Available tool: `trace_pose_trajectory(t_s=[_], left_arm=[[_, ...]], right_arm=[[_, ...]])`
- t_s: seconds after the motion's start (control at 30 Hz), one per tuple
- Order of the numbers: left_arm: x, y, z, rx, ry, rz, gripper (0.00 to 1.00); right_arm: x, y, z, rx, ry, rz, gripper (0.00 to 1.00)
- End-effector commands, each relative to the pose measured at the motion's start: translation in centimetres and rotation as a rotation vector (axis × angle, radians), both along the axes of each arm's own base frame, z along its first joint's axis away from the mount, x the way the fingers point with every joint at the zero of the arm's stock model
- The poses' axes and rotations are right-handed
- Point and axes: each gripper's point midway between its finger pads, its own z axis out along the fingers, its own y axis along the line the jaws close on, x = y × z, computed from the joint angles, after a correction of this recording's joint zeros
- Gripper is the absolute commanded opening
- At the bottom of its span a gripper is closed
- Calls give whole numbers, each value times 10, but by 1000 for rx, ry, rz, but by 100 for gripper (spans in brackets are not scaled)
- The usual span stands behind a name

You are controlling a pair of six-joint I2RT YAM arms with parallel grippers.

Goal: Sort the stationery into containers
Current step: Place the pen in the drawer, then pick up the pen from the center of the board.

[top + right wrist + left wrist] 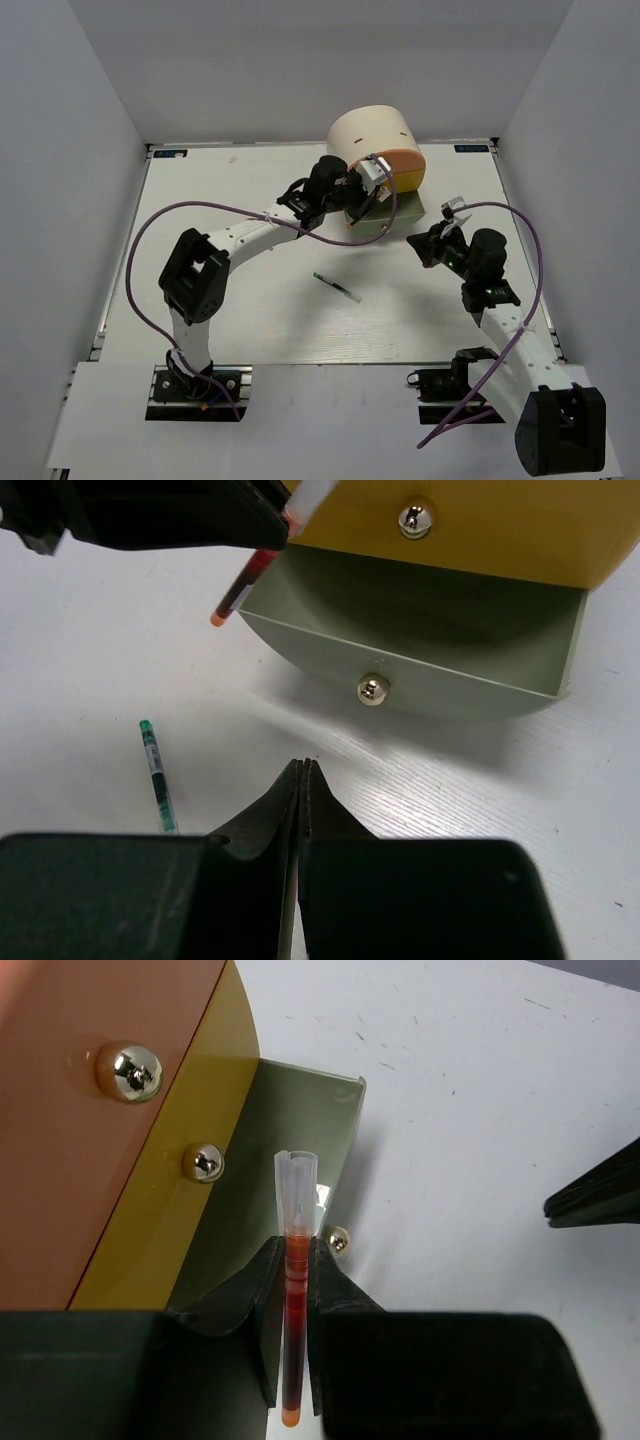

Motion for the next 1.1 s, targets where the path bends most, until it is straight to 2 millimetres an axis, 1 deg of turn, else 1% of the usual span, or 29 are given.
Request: trace_pose_trajectory(t_s=[0.0,0.03,0.07,0.13,0.17,0.23,0.27,0.3,0.37,0.4,0.47,0.5,0.53,0.57,0.6,0.63,0.67,0.7,0.73,0.77,0.8,0.83,0.87,0.9,0.93,0.97,1.0,1.03,1.07], left_arm=[[6,-10,42,-76,-177,-53,7],[8,-12,36,-72,-173,-53,7],[10,-14,44,-87,-190,-52,7],[15,-18,44,-91,-193,-52,7],[13,-19,44,-93,-192,-61,7],[15,-21,51,-106,-207,-60,7],[16,-22,45,-99,-199,-61,7],[16,-22,48,-106,-207,-60,8],[21,-24,45,-101,-219,-51,8],[26,-26,33,-88,-208,-42,10],[34,-26,31,-79,-221,-19,11],[31,-31,26,-69,-221,-31,13],[35,-32,27,-72,-230,-17,15],[36,-33,19,-63,-220,-18,17],[37,-33,19,-59,-228,-20,23],[38,-32,10,-42,-214,-11,25],[38,-32,10,-41,-214,-11,28],[38,-32,10,-41,-214,-11,38],[41,-31,12,-44,-223,4,44],[43,-30,24,-65,-250,18,49],[45,-28,22,-64,-253,31,58],[44,-27,32,-79,-269,33,60],[41,-32,37,-87,-276,25,62],[40,-32,49,-103,-292,26,63],[35,-34,63,-122,-309,19,66],[36,-33,73,-138,-315,32,66],[31,-36,87,-158,-332,25,67],[27,-30,108,-192,-338,42,67],[20,-30,124,-225,-347,47,68]], right_arm=[[2,-2,16,-15,-65,1,0],[2,-3,14,-16,-60,0,0],[1,-3,15,-14,-62,3,0],[0,-3,14,-18,-64,8,0],[-1,-2,14,-16,-63,11,0],[-2,-2,13,-17,-64,14,0],[-2,-3,12,-17,-63,11,0],[-2,-2,10,-13,-57,12,0],[-3,-2,10,-10,-59,18,0],[-3,-1,13,-9,-68,21,0],[-3,-1,12,-7,-65,20,0],[-3,-2,13,-8,-69,17,0],[-3,-1,11,-14,-69,23,1],[-2,-2,13,-15,-74,19,4],[-3,-1,13,-16,-77,24,11],[-2,-1,14,-22,-84,25,15],[-2,-1,14,-24,-83,26,18],[-3,-1,14,-26,-85,31,21],[-4,0,14,-27,-88,42,28],[-6,3,13,-24,-82,55,32],[-7,4,11,-53,-102,86,36],[-11,8,11,-56,-107,121,43],[-13,11,12,-60,-115,146,46],[-16,14,9,-94,-145,196,48],[-22,18,7,-97,-140,243,50],[-24,21,10,-109,-158,272,50],[-28,24,3,-163,-192,339,50],[-36,29,0,-167,-186,399,47],[-43,33,0,-169,-190,454,44]])
